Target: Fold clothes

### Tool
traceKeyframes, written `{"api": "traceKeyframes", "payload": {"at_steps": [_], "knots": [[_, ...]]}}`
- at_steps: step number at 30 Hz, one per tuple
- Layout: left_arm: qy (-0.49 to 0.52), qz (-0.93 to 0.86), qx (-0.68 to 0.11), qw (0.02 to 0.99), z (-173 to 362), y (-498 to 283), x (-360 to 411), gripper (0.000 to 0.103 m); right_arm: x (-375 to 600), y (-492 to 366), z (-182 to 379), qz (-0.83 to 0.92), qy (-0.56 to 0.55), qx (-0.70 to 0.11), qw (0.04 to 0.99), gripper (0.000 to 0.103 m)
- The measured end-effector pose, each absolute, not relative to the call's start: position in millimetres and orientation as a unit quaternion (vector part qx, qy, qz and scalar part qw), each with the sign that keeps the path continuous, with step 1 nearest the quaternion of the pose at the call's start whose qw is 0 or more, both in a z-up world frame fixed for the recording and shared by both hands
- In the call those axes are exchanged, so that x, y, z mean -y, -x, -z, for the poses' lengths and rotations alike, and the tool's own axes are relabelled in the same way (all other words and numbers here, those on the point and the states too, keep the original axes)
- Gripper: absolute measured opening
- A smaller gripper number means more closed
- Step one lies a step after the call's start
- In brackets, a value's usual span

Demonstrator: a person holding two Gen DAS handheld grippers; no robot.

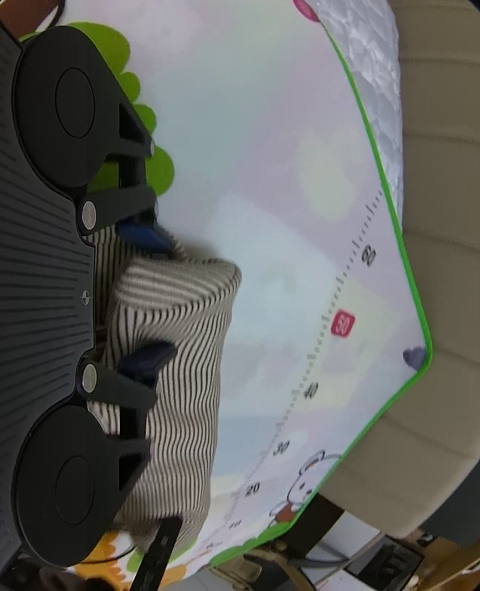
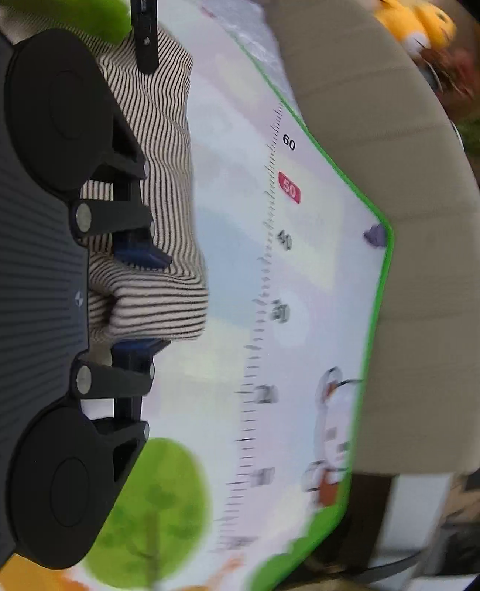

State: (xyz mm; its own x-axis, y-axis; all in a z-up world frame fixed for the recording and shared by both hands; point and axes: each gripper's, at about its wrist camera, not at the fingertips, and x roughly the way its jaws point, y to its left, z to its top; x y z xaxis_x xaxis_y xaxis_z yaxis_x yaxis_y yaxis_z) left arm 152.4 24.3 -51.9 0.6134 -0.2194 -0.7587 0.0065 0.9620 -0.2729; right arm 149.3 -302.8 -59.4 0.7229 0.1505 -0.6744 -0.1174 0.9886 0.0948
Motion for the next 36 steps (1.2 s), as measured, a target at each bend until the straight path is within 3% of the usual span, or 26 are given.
{"api": "traceKeyframes", "payload": {"at_steps": [2, 8, 10, 13, 19, 23, 27, 31, 36], "knots": [[0.114, 0.068, -0.432, 0.892, 47, -147, -18, 0.047, 304, -156, 50, -0.082, -0.012, -0.349, 0.934, 0.022], [0.115, 0.072, -0.440, 0.887, 50, -140, -12, 0.049, 314, -179, 57, -0.096, 0.026, -0.371, 0.923, 0.022], [0.113, 0.067, -0.440, 0.888, 55, -140, -13, 0.056, 316, -180, 62, -0.095, 0.030, -0.382, 0.919, 0.029], [0.113, 0.059, -0.440, 0.889, 62, -142, -16, 0.067, 322, -172, 40, -0.095, 0.010, -0.374, 0.922, 0.029], [0.076, 0.050, -0.439, 0.894, 42, -131, 0, 0.066, 338, -152, -19, -0.088, -0.013, -0.326, 0.941, 0.043], [-0.016, 0.052, -0.456, 0.888, 6, -117, 28, 0.076, 345, -137, -59, -0.088, -0.032, -0.291, 0.952, 0.051], [-0.014, 0.039, -0.462, 0.886, -59, -105, 22, 0.089, 348, -110, -94, -0.111, -0.037, -0.243, 0.963, 0.066], [0.041, 0.041, -0.487, 0.871, -124, -100, 16, 0.096, 350, -102, -98, -0.108, -0.042, -0.230, 0.966, 0.067], [-0.009, 0.003, -0.427, 0.904, -179, -88, 35, 0.099, 356, -96, -84, -0.088, -0.038, -0.242, 0.965, 0.067]]}}
